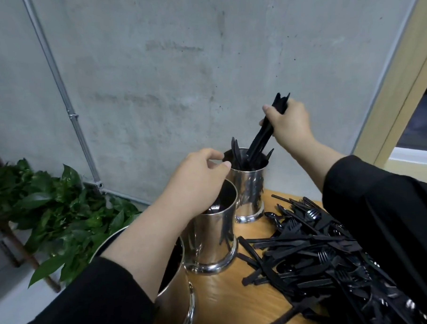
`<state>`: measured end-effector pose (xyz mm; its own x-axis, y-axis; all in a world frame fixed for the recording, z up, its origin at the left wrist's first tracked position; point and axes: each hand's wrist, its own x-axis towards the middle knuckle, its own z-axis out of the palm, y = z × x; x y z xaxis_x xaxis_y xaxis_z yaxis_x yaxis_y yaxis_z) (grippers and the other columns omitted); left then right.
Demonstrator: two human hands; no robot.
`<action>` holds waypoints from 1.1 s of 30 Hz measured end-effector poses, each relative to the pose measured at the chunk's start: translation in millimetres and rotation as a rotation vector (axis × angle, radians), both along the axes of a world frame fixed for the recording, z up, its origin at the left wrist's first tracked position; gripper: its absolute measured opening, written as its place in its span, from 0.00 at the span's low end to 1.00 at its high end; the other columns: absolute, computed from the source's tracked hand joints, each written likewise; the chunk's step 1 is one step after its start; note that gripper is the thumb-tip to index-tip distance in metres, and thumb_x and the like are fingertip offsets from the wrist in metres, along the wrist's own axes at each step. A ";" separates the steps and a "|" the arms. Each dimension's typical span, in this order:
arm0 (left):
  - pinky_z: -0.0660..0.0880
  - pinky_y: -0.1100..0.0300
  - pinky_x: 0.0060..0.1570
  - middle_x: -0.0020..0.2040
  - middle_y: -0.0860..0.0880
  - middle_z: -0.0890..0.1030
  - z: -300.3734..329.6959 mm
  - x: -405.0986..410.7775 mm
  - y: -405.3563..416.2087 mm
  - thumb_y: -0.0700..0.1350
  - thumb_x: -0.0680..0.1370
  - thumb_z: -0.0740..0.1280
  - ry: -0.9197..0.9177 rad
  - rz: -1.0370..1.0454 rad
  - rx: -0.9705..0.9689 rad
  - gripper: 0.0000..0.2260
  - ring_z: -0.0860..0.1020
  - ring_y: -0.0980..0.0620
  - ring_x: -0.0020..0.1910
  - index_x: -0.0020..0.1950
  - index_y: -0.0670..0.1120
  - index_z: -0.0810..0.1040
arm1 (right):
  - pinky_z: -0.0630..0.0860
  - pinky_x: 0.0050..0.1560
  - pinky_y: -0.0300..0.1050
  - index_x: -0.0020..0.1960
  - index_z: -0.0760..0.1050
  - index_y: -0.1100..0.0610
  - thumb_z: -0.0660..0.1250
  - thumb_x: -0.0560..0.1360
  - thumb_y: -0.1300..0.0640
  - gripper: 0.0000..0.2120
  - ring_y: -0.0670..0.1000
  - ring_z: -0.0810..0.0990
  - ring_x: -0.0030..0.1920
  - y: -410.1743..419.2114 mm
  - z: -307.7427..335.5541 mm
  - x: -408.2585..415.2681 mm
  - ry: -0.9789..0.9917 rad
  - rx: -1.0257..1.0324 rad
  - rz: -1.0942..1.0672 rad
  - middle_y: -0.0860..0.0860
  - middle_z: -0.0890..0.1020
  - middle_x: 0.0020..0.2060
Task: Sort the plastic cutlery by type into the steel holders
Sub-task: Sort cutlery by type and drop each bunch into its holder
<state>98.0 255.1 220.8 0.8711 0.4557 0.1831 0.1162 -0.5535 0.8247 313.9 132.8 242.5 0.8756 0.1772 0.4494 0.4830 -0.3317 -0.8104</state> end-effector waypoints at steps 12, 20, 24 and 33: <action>0.73 0.72 0.44 0.53 0.60 0.82 -15.8 -8.2 -78.2 0.47 0.84 0.63 -0.146 -0.054 0.073 0.11 0.78 0.66 0.48 0.63 0.56 0.80 | 0.68 0.49 0.43 0.64 0.78 0.53 0.62 0.81 0.41 0.20 0.51 0.79 0.52 -97.5 -67.9 -55.2 0.027 -0.357 -0.070 0.46 0.81 0.50; 0.45 0.45 0.81 0.84 0.53 0.44 -181.7 -62.4 -150.9 0.74 0.77 0.54 0.487 -0.282 0.536 0.39 0.44 0.51 0.83 0.83 0.60 0.44 | 0.71 0.68 0.51 0.60 0.82 0.51 0.62 0.76 0.36 0.23 0.49 0.76 0.64 -282.3 -200.5 -212.0 0.001 -0.677 -0.082 0.45 0.79 0.62; 0.41 0.41 0.81 0.82 0.50 0.33 -200.5 -58.1 -170.7 0.81 0.69 0.42 0.486 -0.272 0.616 0.48 0.36 0.50 0.82 0.81 0.58 0.33 | 0.67 0.71 0.62 0.66 0.79 0.49 0.64 0.75 0.31 0.28 0.50 0.72 0.71 -326.6 -233.7 -253.5 0.007 -0.700 -0.148 0.45 0.75 0.69; 0.42 0.44 0.81 0.84 0.55 0.39 -211.9 -57.7 -240.6 0.70 0.81 0.52 0.328 -0.363 0.573 0.35 0.40 0.55 0.82 0.83 0.59 0.45 | 0.67 0.73 0.55 0.68 0.77 0.49 0.61 0.75 0.34 0.29 0.47 0.71 0.71 -333.4 -237.1 -260.6 0.020 -0.551 -0.120 0.44 0.75 0.69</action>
<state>40.2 14.5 8.8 0.9991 0.0412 0.0102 0.0351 -0.9360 0.3502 53.3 -200.6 5.4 0.9115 0.2800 0.3013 0.4022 -0.7601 -0.5104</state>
